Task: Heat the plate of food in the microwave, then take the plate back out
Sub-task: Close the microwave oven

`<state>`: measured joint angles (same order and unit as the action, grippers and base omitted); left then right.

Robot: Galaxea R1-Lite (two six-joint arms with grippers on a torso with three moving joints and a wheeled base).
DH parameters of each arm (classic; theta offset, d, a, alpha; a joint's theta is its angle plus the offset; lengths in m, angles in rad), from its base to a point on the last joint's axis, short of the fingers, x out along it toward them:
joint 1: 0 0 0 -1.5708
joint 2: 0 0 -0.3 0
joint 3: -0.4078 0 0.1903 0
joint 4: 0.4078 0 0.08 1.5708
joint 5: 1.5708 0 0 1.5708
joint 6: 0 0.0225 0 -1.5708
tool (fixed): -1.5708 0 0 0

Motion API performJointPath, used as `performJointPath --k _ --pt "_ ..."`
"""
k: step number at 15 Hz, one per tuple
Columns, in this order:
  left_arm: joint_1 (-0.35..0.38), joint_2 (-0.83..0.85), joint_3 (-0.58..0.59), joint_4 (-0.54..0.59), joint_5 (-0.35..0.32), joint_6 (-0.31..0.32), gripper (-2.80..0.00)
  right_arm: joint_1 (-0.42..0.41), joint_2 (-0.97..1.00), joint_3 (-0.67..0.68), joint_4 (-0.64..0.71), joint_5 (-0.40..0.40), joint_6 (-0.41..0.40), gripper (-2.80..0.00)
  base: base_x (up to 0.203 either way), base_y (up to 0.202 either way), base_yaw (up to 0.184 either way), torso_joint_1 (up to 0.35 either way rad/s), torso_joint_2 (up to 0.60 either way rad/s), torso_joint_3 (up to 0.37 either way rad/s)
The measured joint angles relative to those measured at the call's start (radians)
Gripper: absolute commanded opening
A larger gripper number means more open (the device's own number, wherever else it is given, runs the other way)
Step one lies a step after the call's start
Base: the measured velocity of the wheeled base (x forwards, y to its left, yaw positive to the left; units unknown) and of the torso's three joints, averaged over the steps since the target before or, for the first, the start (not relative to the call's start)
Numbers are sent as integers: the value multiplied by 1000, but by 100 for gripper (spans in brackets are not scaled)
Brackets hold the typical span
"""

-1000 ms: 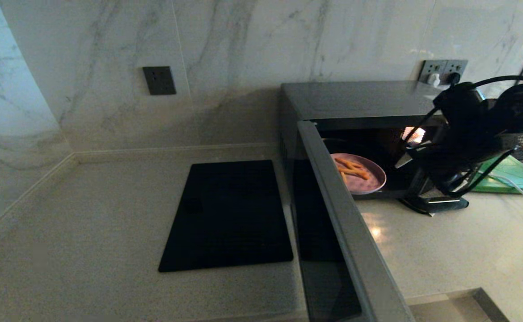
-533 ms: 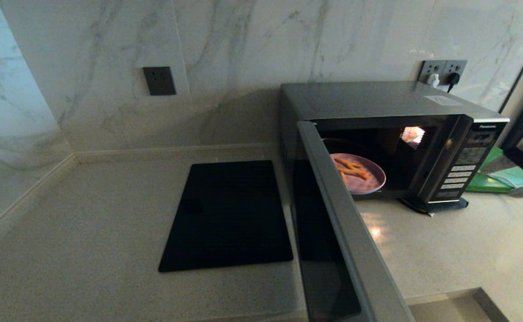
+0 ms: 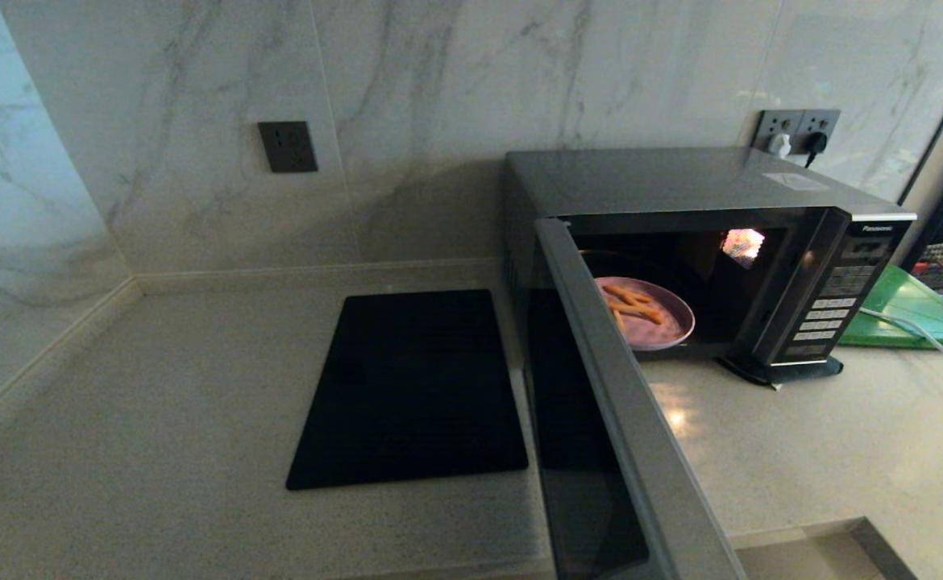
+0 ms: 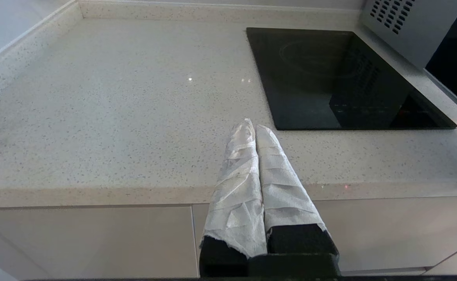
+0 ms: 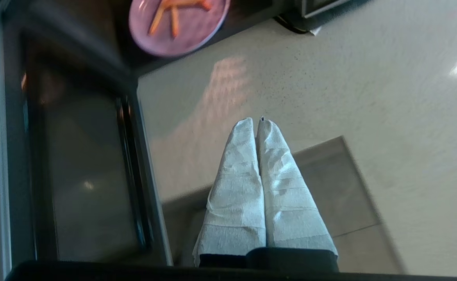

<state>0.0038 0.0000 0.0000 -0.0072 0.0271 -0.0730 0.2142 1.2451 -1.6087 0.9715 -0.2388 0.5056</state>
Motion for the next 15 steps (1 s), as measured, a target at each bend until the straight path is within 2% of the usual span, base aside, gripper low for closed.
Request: performJointPath --k 3,6,8,11,13,15 --pt "0 0 0 0 0 0 -280 50 18 -67 33 -15 -122 -280 0 0 0 0 0 0" --pt "0 0 0 0 0 0 -280 77 43 -107 48 -64 -256 -280 0 0 0 0 0 0" --pt "0 0 0 0 0 0 -280 123 59 -132 78 -64 -324 -280 0 0 0 0 0 0" --pt "0 0 0 0 0 0 -280 208 115 -206 79 -47 -303 -280 0 0 0 0 0 0" --pt "0 0 0 0 0 0 -280 304 182 -323 66 -49 -193 -280 0 0 0 0 0 0" --pt "0 0 0 0 0 0 -280 400 260 -376 -1 -52 -78 -280 0 0 0 0 0 0"
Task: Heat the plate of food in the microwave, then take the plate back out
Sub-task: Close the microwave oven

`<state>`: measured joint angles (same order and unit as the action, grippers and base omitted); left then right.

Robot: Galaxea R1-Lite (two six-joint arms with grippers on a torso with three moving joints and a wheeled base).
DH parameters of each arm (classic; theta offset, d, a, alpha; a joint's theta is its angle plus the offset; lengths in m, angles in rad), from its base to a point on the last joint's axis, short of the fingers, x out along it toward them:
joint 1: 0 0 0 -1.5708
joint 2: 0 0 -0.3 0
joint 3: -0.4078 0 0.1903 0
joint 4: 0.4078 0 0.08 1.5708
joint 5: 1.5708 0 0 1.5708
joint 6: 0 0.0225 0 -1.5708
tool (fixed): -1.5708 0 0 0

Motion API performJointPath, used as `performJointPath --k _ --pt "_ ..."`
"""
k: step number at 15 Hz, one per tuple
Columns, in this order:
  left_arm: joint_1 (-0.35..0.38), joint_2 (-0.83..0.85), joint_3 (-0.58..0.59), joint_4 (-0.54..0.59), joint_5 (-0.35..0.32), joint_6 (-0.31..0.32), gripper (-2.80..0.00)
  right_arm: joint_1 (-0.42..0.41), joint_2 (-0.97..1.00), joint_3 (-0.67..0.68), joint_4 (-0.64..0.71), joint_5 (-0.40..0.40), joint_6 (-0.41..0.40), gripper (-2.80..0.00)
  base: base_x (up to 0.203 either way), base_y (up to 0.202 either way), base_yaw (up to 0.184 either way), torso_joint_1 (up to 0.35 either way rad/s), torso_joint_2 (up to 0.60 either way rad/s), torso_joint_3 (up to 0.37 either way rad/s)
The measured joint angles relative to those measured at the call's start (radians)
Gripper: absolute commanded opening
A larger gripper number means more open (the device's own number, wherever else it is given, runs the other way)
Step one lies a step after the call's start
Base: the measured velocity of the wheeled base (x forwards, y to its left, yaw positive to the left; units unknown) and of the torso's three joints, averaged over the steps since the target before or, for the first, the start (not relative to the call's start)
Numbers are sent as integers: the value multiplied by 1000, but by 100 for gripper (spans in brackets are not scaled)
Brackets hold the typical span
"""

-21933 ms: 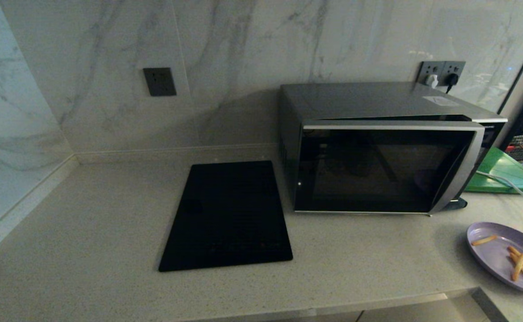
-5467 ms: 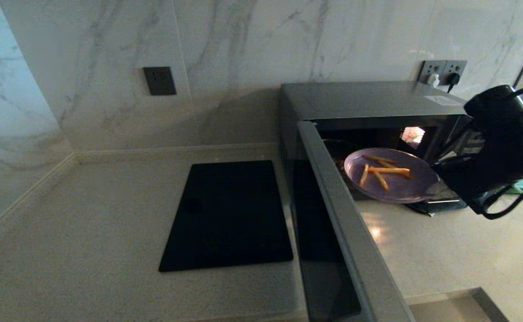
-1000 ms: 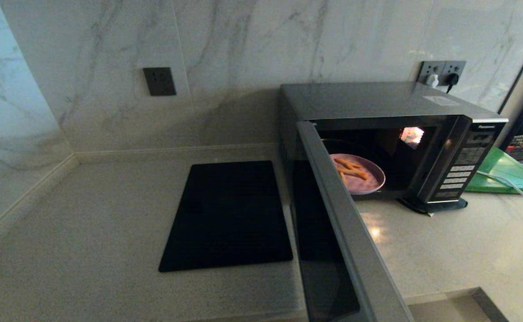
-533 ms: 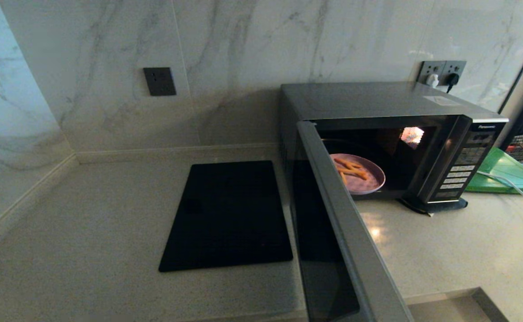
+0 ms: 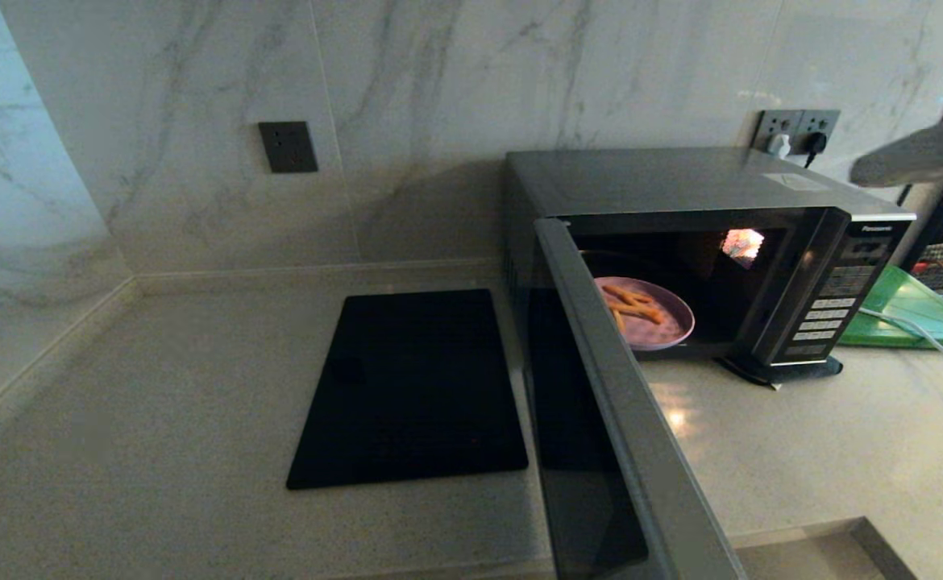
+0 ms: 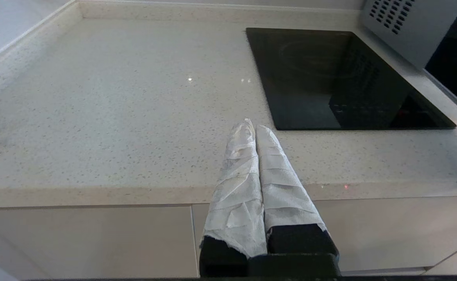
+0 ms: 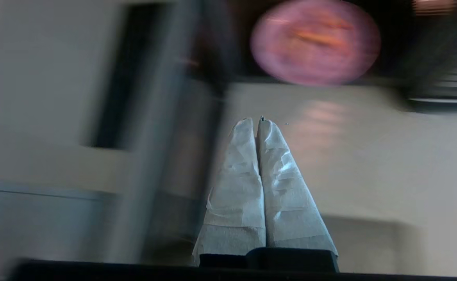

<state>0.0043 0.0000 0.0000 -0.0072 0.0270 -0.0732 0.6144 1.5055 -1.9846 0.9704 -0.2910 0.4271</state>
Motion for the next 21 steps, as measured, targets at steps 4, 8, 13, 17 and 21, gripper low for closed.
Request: performJointPath --k 4,8,13,17,21 --pt "0 0 0 0 0 0 -280 201 126 -18 -115 3 155 -280 0 0 0 0 0 0" --pt "0 0 0 0 0 0 -280 333 190 -19 -81 2 204 -280 0 0 0 0 0 0" --pt "0 0 0 0 0 0 -280 388 207 -19 81 -2 226 -280 0 0 0 0 0 0" --pt "0 0 0 0 0 0 -280 422 211 -17 192 0 267 -280 0 0 0 0 0 0" --pt "0 0 0 0 0 0 -280 455 225 -18 200 0 268 -280 0 0 0 0 0 0"
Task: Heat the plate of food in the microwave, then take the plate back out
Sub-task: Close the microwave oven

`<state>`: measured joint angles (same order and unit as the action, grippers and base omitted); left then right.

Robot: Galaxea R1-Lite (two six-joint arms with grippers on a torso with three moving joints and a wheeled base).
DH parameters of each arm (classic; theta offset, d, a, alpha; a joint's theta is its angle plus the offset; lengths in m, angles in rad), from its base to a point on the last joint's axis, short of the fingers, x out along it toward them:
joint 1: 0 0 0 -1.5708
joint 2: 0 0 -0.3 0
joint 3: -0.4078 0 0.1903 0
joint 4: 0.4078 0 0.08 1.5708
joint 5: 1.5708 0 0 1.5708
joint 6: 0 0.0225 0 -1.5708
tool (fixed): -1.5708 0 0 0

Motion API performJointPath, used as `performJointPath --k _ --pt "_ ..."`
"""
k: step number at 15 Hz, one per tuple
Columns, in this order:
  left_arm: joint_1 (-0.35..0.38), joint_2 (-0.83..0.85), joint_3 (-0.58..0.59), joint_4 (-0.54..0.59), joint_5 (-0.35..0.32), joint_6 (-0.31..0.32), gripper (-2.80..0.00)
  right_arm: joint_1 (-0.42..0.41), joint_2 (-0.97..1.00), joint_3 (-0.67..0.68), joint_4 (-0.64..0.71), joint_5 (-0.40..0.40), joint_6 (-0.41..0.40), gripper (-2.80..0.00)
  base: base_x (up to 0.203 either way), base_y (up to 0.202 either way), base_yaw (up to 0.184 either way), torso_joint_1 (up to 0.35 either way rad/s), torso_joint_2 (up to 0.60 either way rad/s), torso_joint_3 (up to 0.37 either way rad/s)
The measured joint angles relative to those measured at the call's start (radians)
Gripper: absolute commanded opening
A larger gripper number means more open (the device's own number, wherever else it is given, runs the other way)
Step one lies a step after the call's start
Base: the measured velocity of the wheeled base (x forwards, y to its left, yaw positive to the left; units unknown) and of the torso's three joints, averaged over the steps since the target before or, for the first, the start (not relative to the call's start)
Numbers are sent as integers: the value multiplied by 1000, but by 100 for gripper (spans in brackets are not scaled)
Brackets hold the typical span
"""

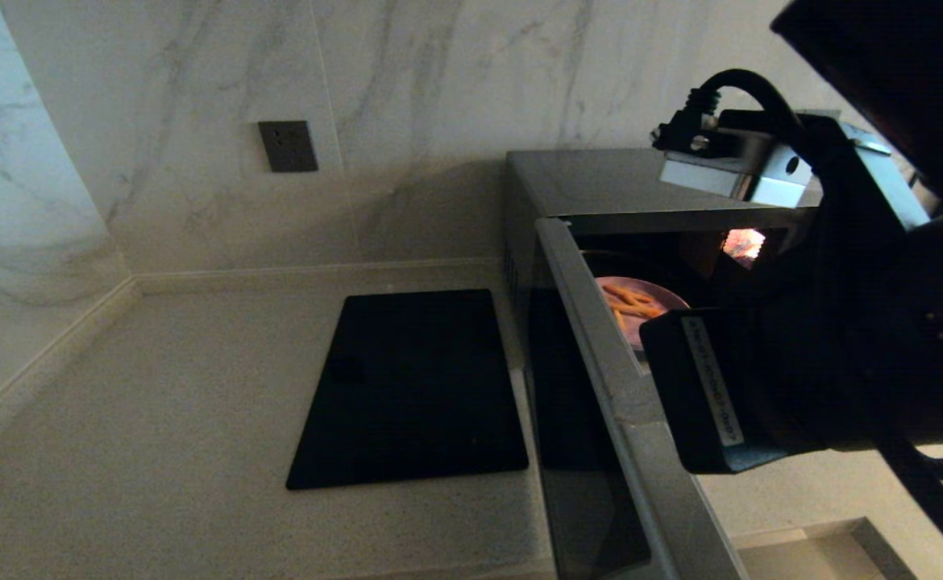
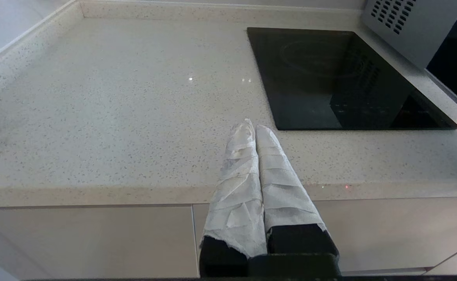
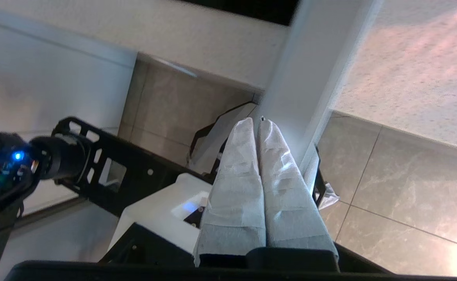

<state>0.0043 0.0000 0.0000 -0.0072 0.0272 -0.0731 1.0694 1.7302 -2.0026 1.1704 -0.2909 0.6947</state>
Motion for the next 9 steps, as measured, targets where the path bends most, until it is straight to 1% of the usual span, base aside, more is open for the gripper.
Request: performJointPath --k 5,9 --pt "0 0 0 0 0 0 -280 59 31 -1 -1 2 1 -280 0 0 0 0 0 0" --pt "0 0 0 0 0 0 -280 71 55 -1 18 0 1 -280 0 0 0 0 0 0"
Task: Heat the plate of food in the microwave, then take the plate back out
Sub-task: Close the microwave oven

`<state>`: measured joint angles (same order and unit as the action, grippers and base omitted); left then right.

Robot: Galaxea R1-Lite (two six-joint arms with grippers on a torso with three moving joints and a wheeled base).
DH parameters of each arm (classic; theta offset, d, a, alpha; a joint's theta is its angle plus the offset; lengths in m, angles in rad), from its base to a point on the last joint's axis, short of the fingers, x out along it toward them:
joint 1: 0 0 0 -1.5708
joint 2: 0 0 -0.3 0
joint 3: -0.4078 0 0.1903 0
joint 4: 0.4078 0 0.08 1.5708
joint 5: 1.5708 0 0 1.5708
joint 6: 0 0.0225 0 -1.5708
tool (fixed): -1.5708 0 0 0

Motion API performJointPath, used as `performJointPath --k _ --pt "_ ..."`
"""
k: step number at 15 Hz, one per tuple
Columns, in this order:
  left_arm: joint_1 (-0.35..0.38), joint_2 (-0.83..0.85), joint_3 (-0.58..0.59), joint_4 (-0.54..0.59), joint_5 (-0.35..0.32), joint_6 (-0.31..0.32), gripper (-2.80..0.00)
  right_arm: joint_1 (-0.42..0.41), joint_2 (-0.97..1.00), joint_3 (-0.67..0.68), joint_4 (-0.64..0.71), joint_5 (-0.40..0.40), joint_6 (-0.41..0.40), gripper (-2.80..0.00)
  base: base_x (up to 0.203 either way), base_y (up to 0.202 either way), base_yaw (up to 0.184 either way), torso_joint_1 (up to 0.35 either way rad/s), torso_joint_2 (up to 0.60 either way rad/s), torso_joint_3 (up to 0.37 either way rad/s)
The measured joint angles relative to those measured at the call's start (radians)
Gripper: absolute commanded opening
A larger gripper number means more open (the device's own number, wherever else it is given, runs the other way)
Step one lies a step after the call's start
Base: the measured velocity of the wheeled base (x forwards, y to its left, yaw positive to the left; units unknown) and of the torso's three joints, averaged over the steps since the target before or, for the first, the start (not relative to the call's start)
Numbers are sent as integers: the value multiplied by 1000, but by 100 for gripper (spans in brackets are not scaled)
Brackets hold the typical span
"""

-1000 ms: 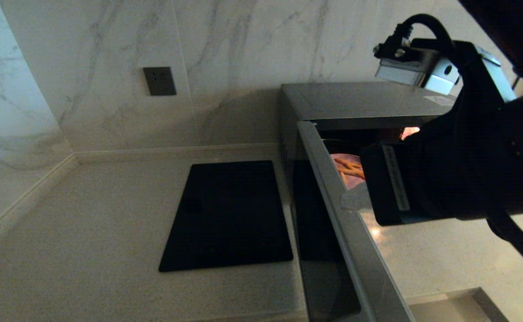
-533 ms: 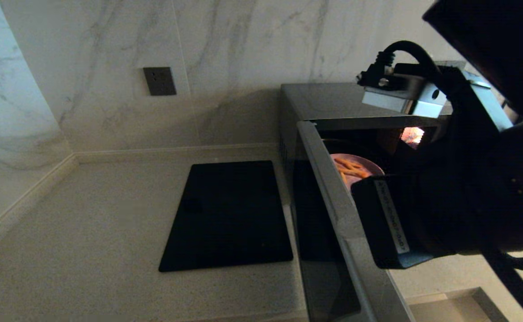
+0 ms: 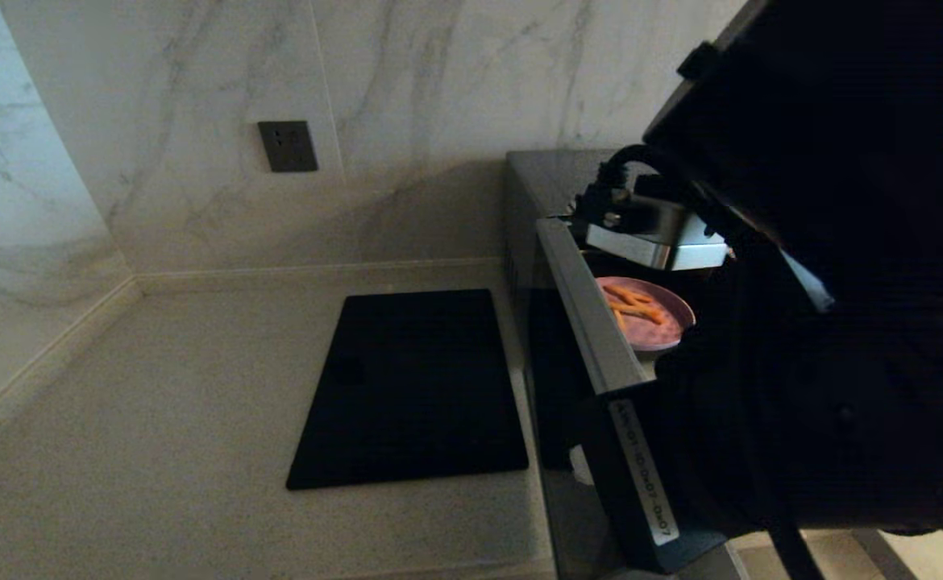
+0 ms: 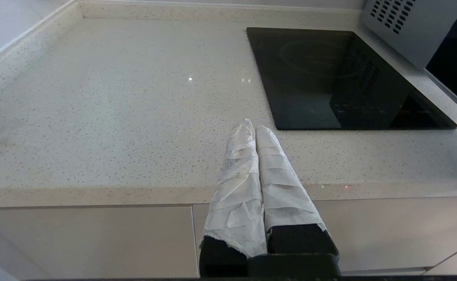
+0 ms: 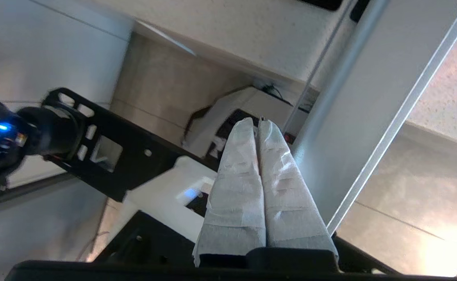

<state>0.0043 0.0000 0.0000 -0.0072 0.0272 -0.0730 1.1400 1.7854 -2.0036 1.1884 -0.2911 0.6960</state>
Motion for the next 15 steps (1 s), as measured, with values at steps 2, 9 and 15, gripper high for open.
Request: performJointPath --k 2,9,15 --pt "0 0 0 0 0 0 -280 -1 4 1 15 -7 0 -280 0 0 0 0 0 0" --pt "0 0 0 0 0 0 -280 -48 2 2 85 -158 22 -280 0 0 0 0 0 0" --pt "0 0 0 0 0 0 -280 -137 -7 42 134 -260 93 -280 0 0 0 0 0 0"
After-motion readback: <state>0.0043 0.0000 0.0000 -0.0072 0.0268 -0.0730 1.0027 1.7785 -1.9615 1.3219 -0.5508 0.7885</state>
